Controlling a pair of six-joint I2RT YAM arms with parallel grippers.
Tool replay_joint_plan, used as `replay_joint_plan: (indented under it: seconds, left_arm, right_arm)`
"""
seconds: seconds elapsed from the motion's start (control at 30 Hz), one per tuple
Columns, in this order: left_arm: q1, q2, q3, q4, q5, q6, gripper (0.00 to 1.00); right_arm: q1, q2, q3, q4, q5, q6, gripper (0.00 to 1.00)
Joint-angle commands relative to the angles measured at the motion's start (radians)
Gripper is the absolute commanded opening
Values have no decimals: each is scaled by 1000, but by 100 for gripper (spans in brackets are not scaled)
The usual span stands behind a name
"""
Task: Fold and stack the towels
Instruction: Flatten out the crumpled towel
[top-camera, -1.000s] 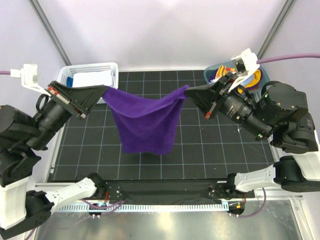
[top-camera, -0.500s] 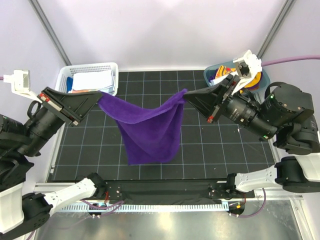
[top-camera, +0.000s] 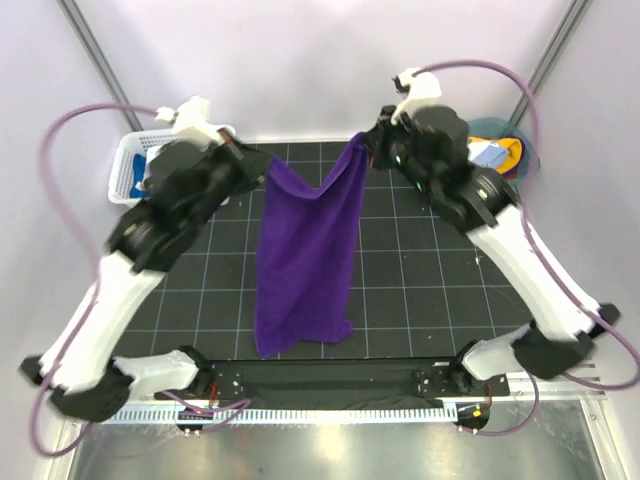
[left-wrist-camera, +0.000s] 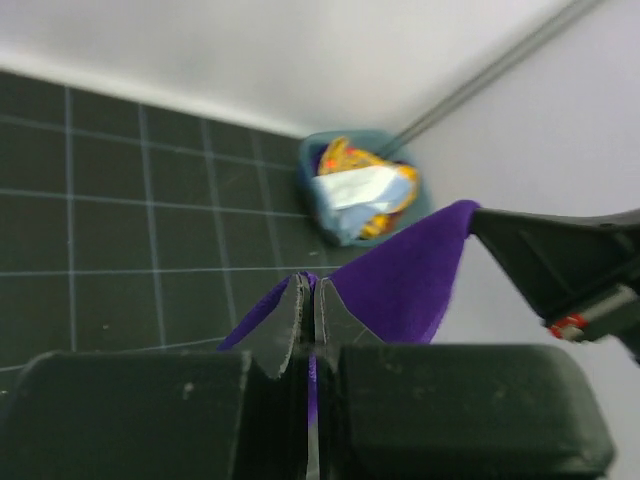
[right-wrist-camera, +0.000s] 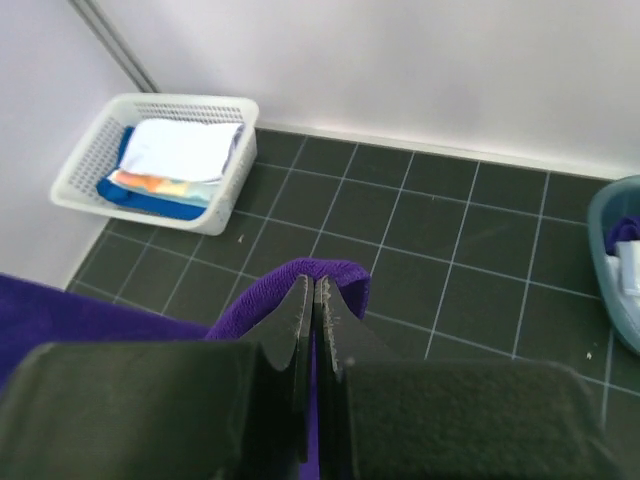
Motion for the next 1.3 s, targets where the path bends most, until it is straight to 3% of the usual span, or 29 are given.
replay_joint_plan:
  seconds: [0.0, 0.17, 0.37, 0.53, 0.67, 0.8, 0.97, 1.13, 1.27]
  left_arm:
    - [171, 122, -46, 145, 84, -20, 0]
    - [312, 364, -37, 283, 160, -26, 0]
    - [444, 666, 115, 325, 266, -29, 0]
    - [489, 809, 208, 346, 375, -21, 0]
    - [504, 826, 227, 339, 394, -20, 0]
    - [503, 748, 176, 342, 440, -29, 0]
    - [454, 483, 5, 337, 446, -15, 0]
    - [363, 178, -228, 299, 414, -3, 0]
    - [235, -58, -298, 213, 378, 14, 0]
  right_arm:
    - [-170, 115, 3, 138, -294, 69, 1]
    - [-315, 368, 94, 254, -482, 135, 1]
    - [-422, 586, 200, 360, -609, 206, 1]
    - [-459, 703, 235, 392, -640, 259, 1]
    - [-471, 717, 266, 368, -652, 273, 1]
    - [-470, 633, 205, 346, -643, 272, 1]
    - [-453, 433, 37, 314, -638, 255, 1]
    - [-402, 92, -209, 260, -631, 221, 1]
    - [-338, -174, -331, 195, -645, 221, 1]
